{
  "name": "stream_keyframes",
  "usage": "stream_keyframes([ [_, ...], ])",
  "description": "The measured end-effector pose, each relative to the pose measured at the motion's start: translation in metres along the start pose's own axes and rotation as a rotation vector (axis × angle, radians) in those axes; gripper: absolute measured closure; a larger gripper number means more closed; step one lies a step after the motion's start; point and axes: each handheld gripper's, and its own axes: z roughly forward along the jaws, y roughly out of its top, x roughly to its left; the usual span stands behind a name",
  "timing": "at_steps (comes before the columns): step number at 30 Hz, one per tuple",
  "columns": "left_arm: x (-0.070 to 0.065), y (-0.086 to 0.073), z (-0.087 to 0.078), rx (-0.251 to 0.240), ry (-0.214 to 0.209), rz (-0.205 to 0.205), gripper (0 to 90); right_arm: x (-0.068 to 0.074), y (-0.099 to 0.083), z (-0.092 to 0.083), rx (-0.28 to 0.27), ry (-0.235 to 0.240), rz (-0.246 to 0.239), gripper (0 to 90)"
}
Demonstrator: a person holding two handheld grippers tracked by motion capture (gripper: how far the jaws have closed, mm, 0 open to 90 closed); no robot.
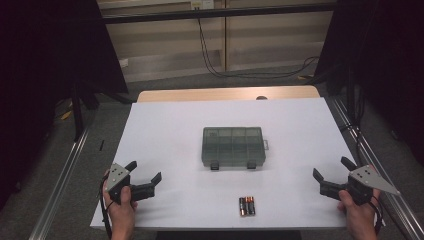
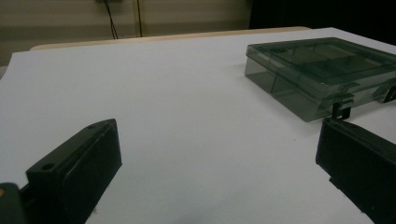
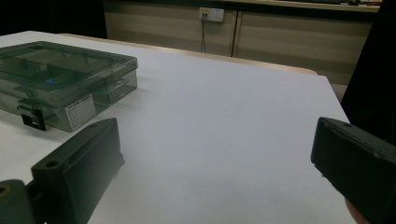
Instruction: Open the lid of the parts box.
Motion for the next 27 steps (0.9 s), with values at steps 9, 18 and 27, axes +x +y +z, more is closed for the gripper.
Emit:
stream_keyframes([
  [9, -0.001, 0.005, 0.003, -0.019, -0.008, -0.043, 0.5, -0.003, 0.003, -0.003, -0.005, -0.006, 0.021, 1.1],
  [18, -0.011, 0.014, 0.004, -0.015, -0.023, -0.046, 0.5, 0.005, 0.010, -0.001, -0.012, 0.016, 0.041, 1.2],
  [27, -0.013, 0.020, 0.003, -0.020, -0.034, -0.073, 3.9, 0.016, 0.026, 0.005, -0.035, 0.062, 0.054, 2.6],
])
